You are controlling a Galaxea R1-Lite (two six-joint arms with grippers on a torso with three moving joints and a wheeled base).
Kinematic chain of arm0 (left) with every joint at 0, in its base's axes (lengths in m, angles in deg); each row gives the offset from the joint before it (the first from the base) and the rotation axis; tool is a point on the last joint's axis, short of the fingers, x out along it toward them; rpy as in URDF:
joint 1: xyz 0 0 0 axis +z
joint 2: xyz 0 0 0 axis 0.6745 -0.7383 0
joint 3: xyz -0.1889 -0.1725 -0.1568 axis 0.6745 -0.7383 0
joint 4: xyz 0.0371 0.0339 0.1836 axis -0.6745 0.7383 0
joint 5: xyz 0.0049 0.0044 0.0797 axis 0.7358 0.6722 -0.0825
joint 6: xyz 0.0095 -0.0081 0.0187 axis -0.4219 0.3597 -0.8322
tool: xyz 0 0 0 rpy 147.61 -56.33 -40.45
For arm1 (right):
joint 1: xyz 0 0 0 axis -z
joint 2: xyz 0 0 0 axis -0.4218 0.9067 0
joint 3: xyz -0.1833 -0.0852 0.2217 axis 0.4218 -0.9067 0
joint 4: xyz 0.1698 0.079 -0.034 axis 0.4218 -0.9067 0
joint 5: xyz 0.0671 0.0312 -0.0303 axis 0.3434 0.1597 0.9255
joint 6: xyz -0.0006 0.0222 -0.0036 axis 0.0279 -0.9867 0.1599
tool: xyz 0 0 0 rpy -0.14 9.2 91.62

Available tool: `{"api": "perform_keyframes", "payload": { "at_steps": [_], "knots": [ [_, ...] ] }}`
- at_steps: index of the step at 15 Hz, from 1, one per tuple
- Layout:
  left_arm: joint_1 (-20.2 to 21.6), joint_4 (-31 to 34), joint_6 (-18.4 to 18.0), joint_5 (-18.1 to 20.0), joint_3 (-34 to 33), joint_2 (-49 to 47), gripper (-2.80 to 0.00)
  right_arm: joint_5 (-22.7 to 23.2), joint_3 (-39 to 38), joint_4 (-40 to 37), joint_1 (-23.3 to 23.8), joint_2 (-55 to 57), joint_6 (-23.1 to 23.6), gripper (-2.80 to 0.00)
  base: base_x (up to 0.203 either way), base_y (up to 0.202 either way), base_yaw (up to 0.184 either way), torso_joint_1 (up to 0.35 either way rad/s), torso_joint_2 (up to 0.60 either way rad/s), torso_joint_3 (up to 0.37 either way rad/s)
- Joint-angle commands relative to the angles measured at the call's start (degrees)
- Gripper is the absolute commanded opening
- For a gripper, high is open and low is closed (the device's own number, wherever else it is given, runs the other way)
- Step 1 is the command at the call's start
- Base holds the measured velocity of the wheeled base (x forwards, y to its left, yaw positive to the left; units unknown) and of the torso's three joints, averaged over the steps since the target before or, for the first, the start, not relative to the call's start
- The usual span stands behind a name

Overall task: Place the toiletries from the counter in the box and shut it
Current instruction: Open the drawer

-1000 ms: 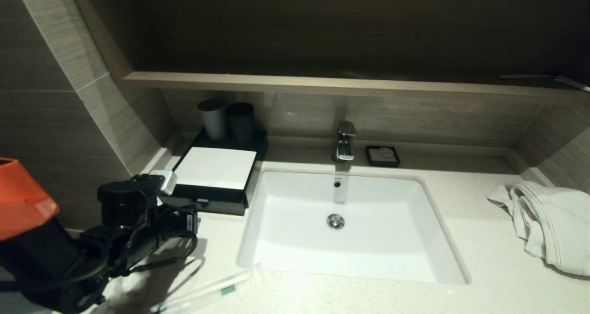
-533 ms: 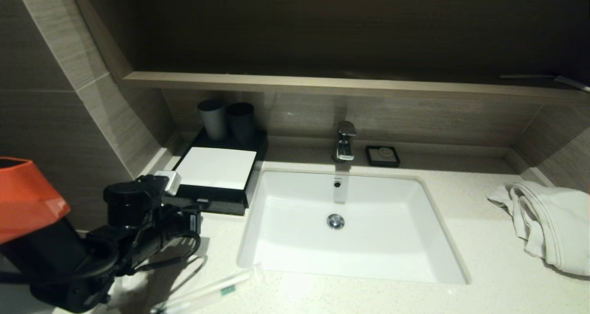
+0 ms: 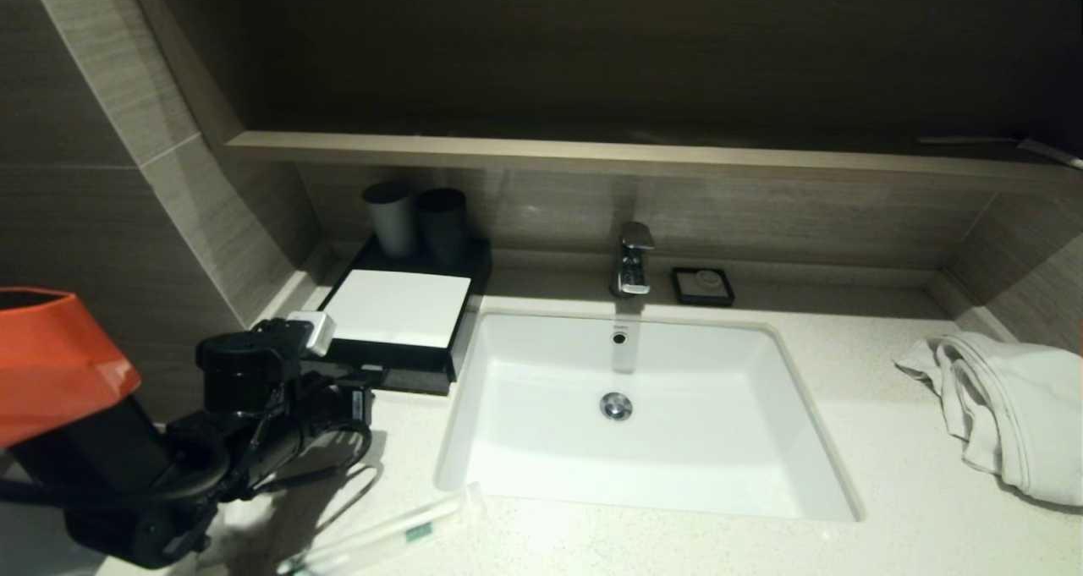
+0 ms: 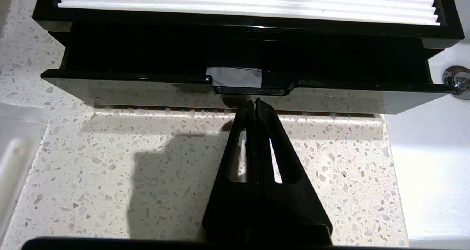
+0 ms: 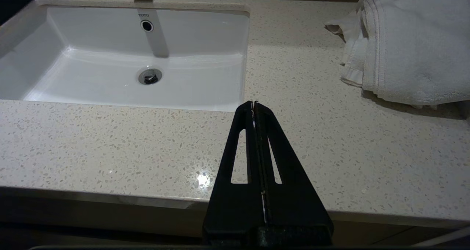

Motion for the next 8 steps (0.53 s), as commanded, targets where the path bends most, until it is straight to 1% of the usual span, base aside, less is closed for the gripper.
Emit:
{"api": "perform_keyframes", "payload": {
  "at_steps": [1, 5, 8],
  "knots": [
    [0.03, -0.43, 0.06, -0.05, 0.13, -0.03, -2.8, 0.04, 0.0, 0.01, 0.0, 0.0, 0.02, -2.8, 0.0, 0.0, 0.0, 0.0, 0.0, 0.0],
    [0.03, -0.39, 0.06, -0.08, 0.83, -0.39, -2.8, 0.04, 0.0, 0.01, 0.0, 0.0, 0.04, -2.8, 0.0, 0.0, 0.0, 0.0, 0.0, 0.0],
    [0.03, -0.52, 0.06, -1.52, 1.78, -1.76, -2.8, 0.04, 0.0, 0.01, 0.07, 0.0, 0.02, -2.8, 0.0, 0.0, 0.0, 0.0, 0.0, 0.0]
  ]
}}
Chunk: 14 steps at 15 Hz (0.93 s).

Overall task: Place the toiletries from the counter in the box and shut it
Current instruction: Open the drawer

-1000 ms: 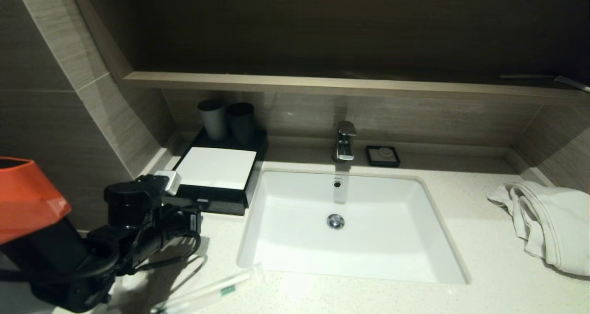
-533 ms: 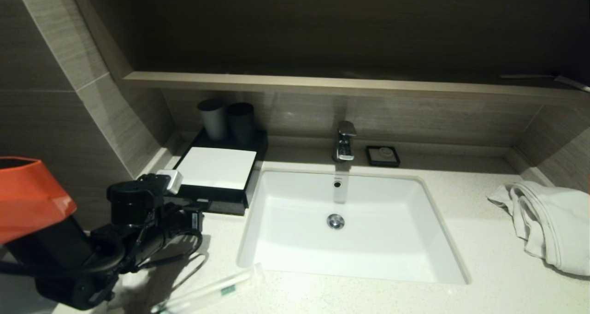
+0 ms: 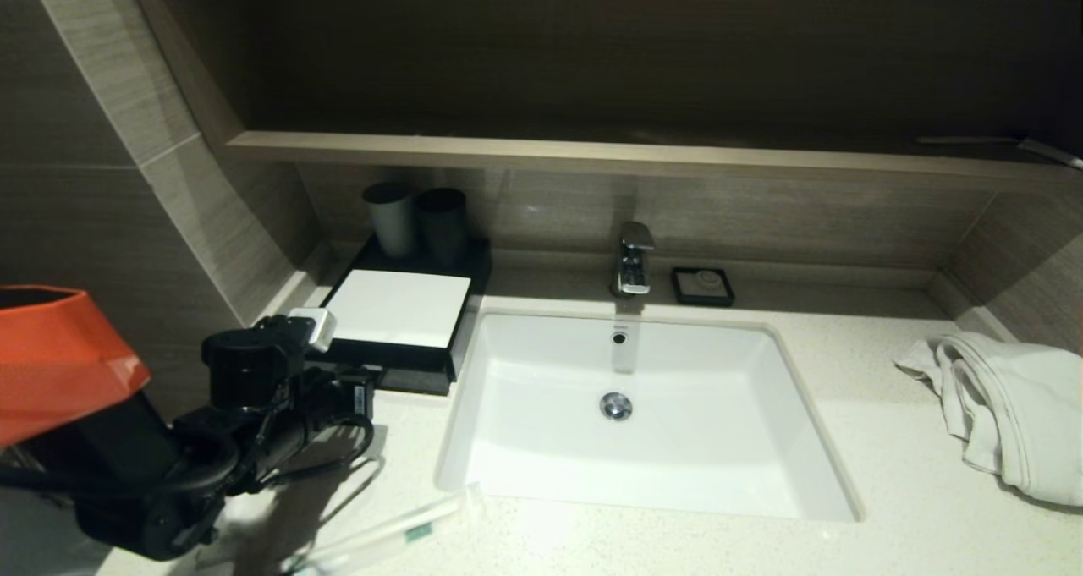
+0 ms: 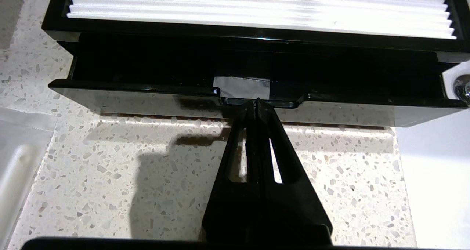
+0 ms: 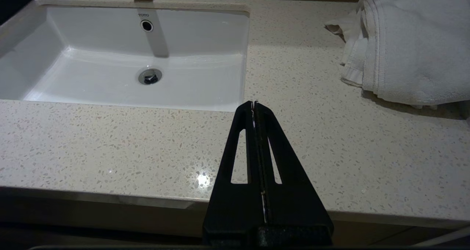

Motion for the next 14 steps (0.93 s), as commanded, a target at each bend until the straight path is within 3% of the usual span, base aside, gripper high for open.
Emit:
{"api": "perform_keyframes", "payload": {
  "at_steps": [1, 14],
  "knots": [
    [0.01, -0.49, 0.06, -0.19, 0.51, -0.77, -2.8, 0.03, 0.0, 0.01, 0.0, 0.0, -0.01, -2.8, 0.0, 0.0, 0.0, 0.0, 0.0, 0.0],
    [0.01, -0.58, 0.14, -0.19, 2.37, -1.57, -2.8, 0.03, 0.0, 0.01, 0.0, 0.0, -0.01, -2.8, 0.0, 0.0, 0.0, 0.0, 0.0, 0.0]
  ]
}}
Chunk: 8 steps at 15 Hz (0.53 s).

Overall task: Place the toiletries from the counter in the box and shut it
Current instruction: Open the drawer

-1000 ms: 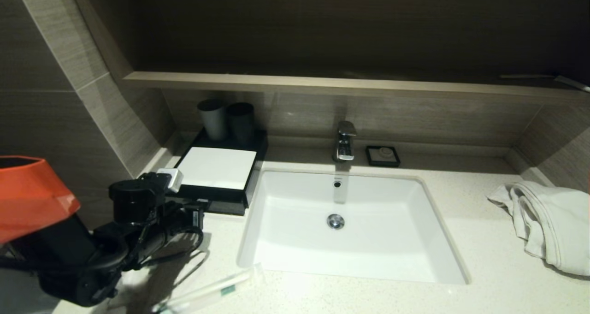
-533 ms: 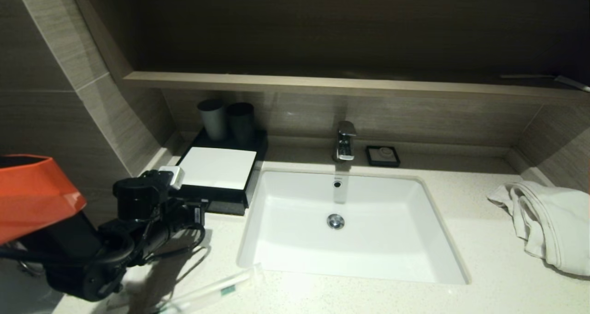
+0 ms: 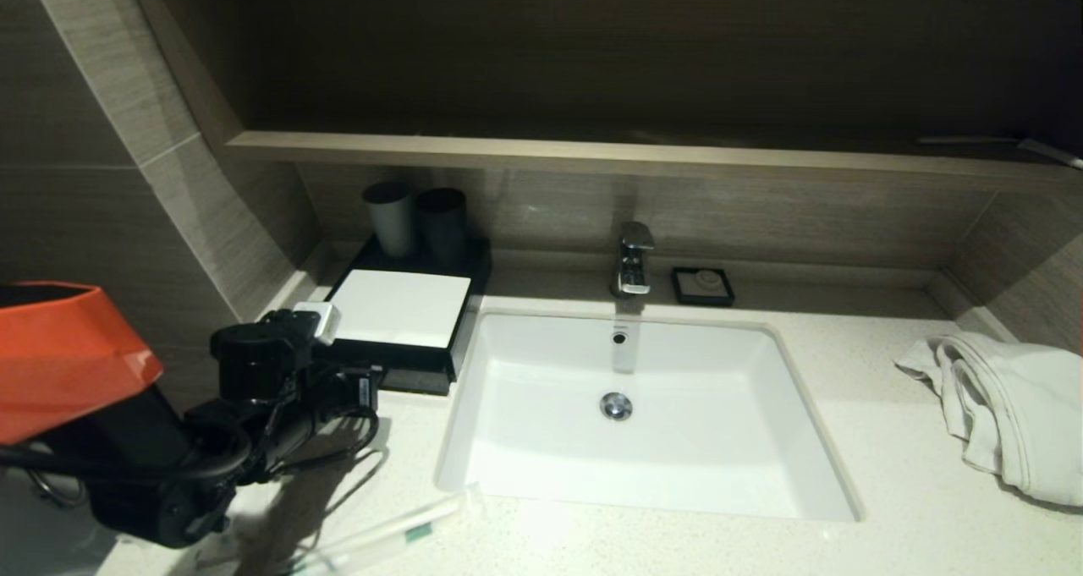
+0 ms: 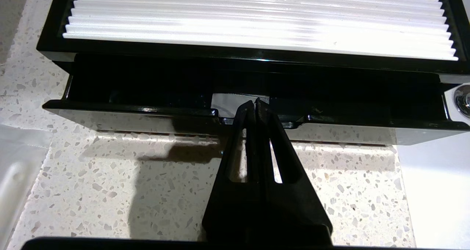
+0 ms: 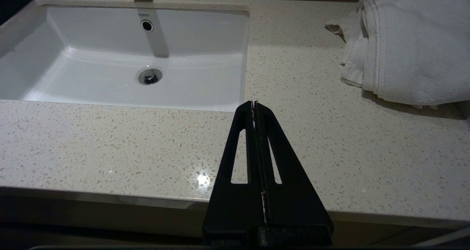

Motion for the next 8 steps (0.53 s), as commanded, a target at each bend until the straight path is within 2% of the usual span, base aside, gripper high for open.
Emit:
{"api": "perform_keyframes", "payload": {
  "at_steps": [1, 8],
  "knots": [
    [0.01, -0.38, 0.05, -0.04, 0.22, -0.32, -2.8, 0.02, 0.0, 0.01, 0.0, 0.0, 0.01, -2.8, 0.0, 0.0, 0.0, 0.0, 0.0, 0.0],
    [0.01, -0.38, 0.14, -0.04, 1.04, -1.4, -2.8, 0.02, 0.0, 0.01, 0.0, 0.0, 0.01, -2.8, 0.0, 0.0, 0.0, 0.0, 0.0, 0.0]
  ]
}}
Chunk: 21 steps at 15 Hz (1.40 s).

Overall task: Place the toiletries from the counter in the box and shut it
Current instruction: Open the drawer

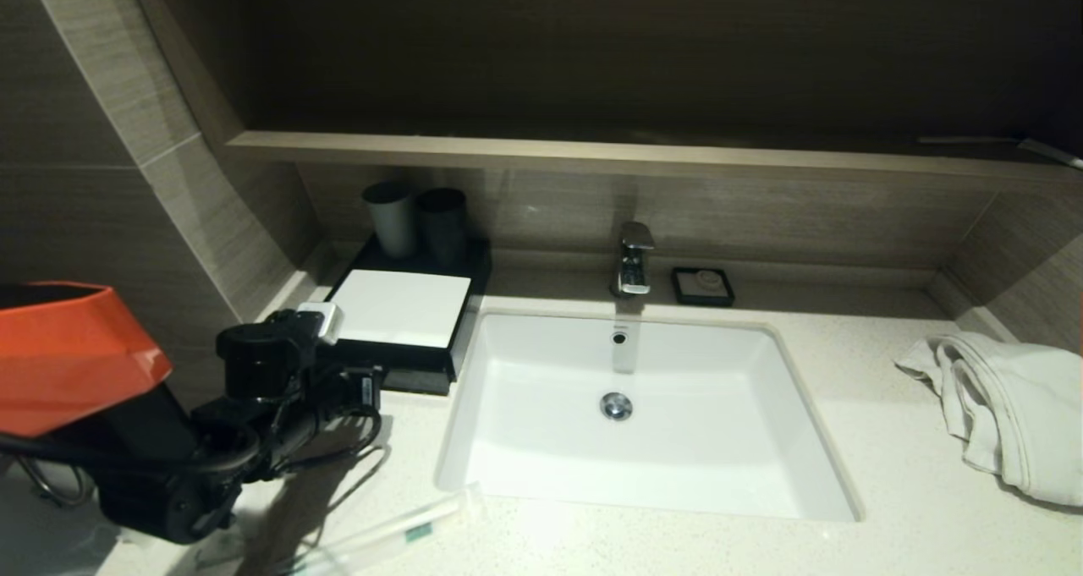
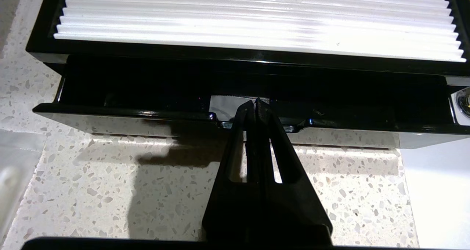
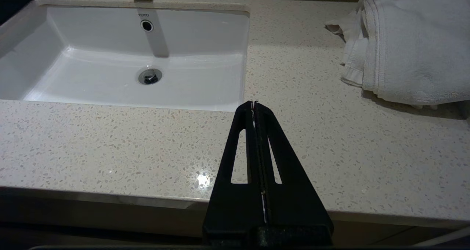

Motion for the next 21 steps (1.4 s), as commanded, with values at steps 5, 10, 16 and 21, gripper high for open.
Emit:
{"api": "perform_keyframes", "payload": {
  "at_steps": [5, 10, 16, 21],
  "knots": [
    [0.01, -0.36, 0.1, -0.12, 1.36, -0.98, -2.8, 0.04, 0.0, 0.01, 0.0, 0.0, 0.0, -2.8, 0.0, 0.0, 0.0, 0.0, 0.0, 0.0],
    [0.01, -0.36, 0.1, -0.12, 1.87, -1.42, -2.8, 0.04, 0.0, 0.01, 0.0, 0.0, 0.0, -2.8, 0.0, 0.0, 0.0, 0.0, 0.0, 0.0],
    [0.01, -0.27, 0.1, -0.12, 3.11, -2.29, -2.8, 0.04, 0.0, 0.01, 0.0, 0.0, 0.0, -2.8, 0.0, 0.0, 0.0, 0.0, 0.0, 0.0],
    [0.01, -0.01, 0.1, -0.12, 4.0, -2.74, -2.8, 0.04, 0.0, 0.01, 0.0, 0.0, 0.0, -2.8, 0.0, 0.0, 0.0, 0.0, 0.0, 0.0]
  ]
}}
